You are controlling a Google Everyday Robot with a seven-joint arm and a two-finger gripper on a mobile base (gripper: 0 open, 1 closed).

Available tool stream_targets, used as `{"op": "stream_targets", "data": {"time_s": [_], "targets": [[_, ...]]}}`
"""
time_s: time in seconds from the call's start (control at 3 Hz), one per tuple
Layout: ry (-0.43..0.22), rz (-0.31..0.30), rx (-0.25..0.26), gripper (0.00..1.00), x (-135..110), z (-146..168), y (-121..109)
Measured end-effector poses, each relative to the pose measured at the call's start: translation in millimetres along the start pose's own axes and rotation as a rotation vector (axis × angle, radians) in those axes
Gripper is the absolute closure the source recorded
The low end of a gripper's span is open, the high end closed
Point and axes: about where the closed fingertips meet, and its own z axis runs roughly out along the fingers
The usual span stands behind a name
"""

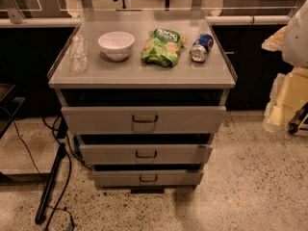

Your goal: Open middle drawer

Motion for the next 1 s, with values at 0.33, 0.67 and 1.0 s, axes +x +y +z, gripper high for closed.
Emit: {"op": "stream_targets", "data": {"time_s": [0.33,0.67,1.0], "targets": [[0.0,0.0,0.0,0.0,0.0,0.1,0.0],[-0.031,0.036,-0.005,0.0,-0.7,17.9,-5.6],[-0.066,0.038,-0.023,0.0,-13.0,41.4,-15.5]]}}
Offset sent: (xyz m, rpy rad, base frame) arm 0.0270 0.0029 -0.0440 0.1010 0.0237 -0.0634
